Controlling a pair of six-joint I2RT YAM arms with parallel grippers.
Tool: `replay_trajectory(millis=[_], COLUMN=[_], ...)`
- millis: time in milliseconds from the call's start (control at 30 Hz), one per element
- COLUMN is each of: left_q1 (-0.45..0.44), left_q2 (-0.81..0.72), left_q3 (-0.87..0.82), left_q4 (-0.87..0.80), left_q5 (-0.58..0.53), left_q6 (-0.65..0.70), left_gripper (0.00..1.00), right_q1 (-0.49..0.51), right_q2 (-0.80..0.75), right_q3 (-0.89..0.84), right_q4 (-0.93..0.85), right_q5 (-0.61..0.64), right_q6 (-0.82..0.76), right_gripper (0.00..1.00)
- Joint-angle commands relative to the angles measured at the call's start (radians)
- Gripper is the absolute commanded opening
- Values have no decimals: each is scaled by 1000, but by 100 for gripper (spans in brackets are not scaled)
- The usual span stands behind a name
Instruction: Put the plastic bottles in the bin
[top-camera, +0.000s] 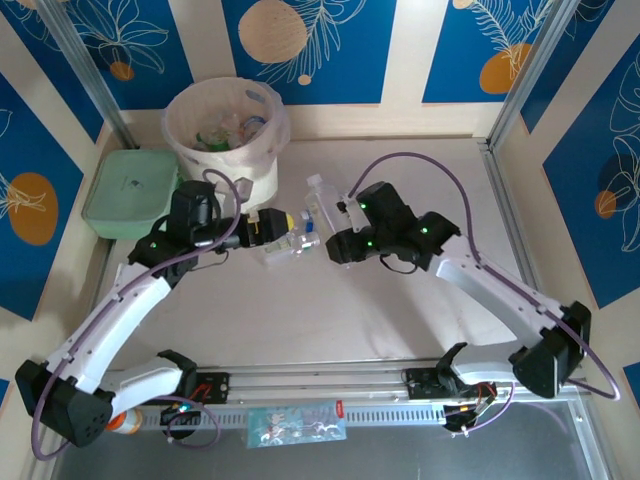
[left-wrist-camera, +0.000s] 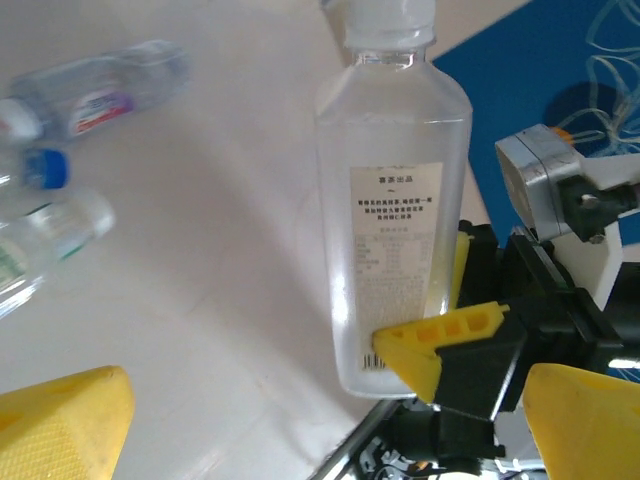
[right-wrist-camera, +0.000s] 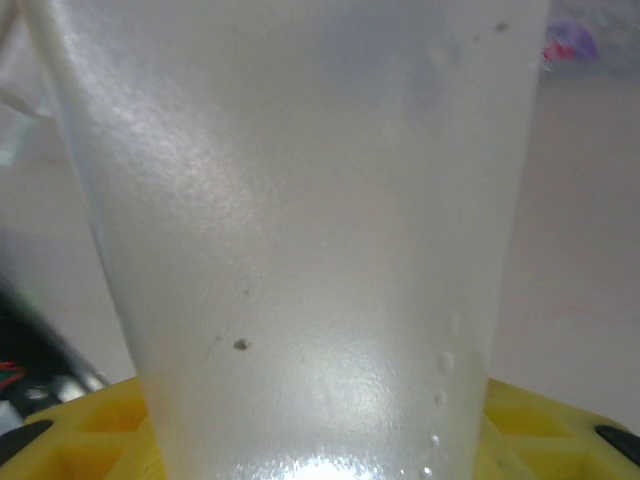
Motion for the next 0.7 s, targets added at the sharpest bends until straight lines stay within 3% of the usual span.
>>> replay_trajectory(millis=[0,167,300,567,667], left_q1=[-24,-35,-40,-40,-41], left_q2=[18,28,37,119,173], left_q3=[38,50,20,-119,-114], left_q4=[117,227,391,1164,1332], left_q5=[80,129,235,427,454], left_q6=[1,-14,-48,-439,-555], left_gripper=[99,99,99,94,90], right_q1=[-7,-11,-21,-125,-136], right_q2=[-66,-127,-167,-213,-199], right_q3=[-29,-59,-106,-250,-259], right_q4=[138,248,369,801,880], right_q5=[-202,-338,-470,-821,-901], right_q6=[46,101,149,434,496], right_gripper=[49,49,49,50,51])
